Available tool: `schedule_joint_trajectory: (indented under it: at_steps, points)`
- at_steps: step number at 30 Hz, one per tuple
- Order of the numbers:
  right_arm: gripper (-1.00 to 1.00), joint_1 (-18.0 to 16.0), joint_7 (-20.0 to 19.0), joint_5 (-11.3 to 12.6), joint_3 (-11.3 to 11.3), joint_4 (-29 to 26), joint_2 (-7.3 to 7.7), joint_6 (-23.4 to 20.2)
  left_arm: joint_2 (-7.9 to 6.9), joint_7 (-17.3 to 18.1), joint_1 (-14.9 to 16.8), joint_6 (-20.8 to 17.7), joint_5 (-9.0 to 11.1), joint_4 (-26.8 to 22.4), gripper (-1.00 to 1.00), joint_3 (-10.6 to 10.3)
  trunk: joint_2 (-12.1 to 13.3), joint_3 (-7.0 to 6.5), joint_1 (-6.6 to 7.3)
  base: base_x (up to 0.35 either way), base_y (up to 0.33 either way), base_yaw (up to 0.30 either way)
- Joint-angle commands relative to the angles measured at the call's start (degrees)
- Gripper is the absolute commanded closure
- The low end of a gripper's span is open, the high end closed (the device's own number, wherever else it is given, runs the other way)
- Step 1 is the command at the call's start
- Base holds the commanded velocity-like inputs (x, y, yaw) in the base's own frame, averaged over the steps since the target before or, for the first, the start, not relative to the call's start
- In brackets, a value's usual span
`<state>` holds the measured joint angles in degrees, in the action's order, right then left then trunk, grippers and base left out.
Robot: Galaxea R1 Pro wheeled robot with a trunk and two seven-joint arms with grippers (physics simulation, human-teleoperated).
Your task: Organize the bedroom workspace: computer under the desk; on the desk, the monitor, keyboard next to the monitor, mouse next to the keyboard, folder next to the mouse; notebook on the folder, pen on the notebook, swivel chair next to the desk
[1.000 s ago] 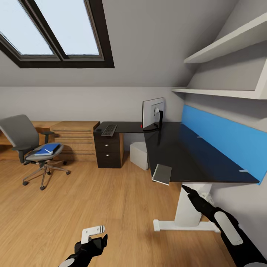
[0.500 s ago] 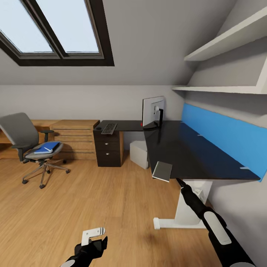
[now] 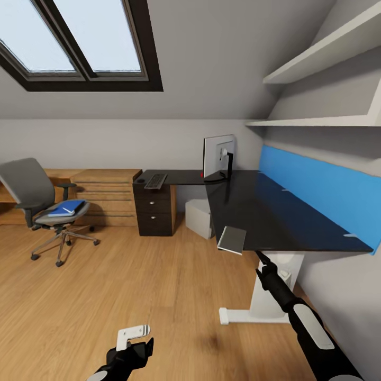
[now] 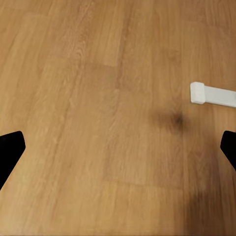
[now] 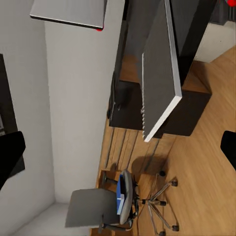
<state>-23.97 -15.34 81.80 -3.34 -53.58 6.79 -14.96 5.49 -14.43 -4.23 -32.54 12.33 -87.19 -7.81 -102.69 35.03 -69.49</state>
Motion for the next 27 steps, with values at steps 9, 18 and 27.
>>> schedule_joint_trajectory:
  at_steps: [9, 18, 27]
  points:
    - [-1.00, -0.03, -0.32, 0.64, -0.01, -0.06, 0.13, -0.73, 0.01, -0.51, 0.01, -0.16, 0.59, -0.08, -1.00, -0.08, -3.65, 1.67, -1.98, 0.000, 0.000, 0.000]
    - [-1.00, -0.03, -0.39, 0.46, 0.00, -0.09, 0.28, -1.56, -0.01, -0.51, 0.01, -0.16, 0.62, -0.08, -1.00, -0.10, -7.26, 3.28, -3.96, 0.000, 0.000, 0.000]
    - [-1.00, -0.03, -0.41, 0.35, 0.00, -0.09, 0.27, -5.15, -0.04, -0.51, 0.01, -0.16, 0.67, -0.08, -1.00, -0.06, -10.87, 4.90, -5.93, 0.000, 0.000, 0.000]
